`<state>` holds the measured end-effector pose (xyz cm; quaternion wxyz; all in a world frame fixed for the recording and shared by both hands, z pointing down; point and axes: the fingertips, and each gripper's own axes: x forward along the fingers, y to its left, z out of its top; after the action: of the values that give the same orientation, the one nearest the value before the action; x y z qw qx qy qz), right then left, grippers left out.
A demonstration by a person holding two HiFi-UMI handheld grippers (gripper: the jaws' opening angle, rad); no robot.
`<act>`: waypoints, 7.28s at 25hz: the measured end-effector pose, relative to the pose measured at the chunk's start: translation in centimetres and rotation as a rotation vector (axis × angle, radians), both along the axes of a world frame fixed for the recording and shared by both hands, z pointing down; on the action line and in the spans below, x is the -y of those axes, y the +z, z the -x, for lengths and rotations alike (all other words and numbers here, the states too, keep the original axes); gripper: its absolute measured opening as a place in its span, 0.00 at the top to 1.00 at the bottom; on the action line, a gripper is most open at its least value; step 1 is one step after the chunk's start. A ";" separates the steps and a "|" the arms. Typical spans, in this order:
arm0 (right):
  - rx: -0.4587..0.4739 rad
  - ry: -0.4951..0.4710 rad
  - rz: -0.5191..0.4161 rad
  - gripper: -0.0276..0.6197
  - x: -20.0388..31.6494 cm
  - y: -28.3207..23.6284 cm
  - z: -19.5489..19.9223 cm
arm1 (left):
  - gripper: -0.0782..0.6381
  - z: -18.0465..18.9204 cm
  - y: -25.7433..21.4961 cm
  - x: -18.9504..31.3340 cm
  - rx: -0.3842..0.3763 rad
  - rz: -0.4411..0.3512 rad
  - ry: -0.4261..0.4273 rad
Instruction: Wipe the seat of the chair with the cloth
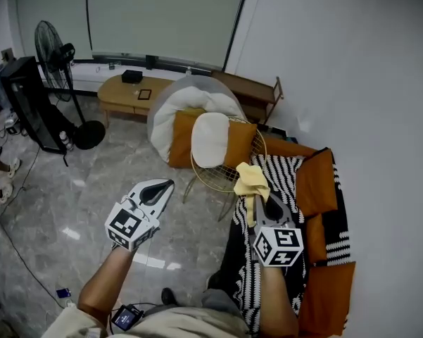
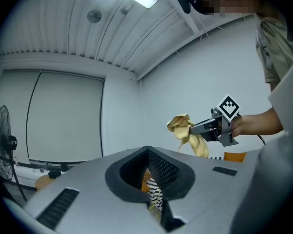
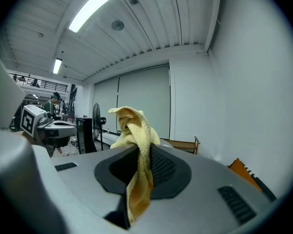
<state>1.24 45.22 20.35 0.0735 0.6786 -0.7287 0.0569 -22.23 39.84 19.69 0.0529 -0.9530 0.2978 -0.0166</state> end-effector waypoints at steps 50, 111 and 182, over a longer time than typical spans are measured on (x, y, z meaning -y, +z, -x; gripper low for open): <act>0.058 -0.021 0.104 0.86 34.7 5.7 -15.9 | 0.87 -16.1 2.1 34.7 0.034 0.034 -0.032; -0.026 -0.396 0.513 0.86 76.0 50.5 -0.8 | 0.87 -11.0 29.4 58.4 0.061 0.472 -0.477; 0.159 0.274 0.642 0.86 71.4 57.7 -25.3 | 0.87 -13.3 31.8 56.9 0.044 0.503 -0.407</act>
<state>26.54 -26.14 78.08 0.2175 0.7056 -0.5795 0.3450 -8.98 -17.05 51.51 -0.1822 -0.8565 0.4677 -0.1203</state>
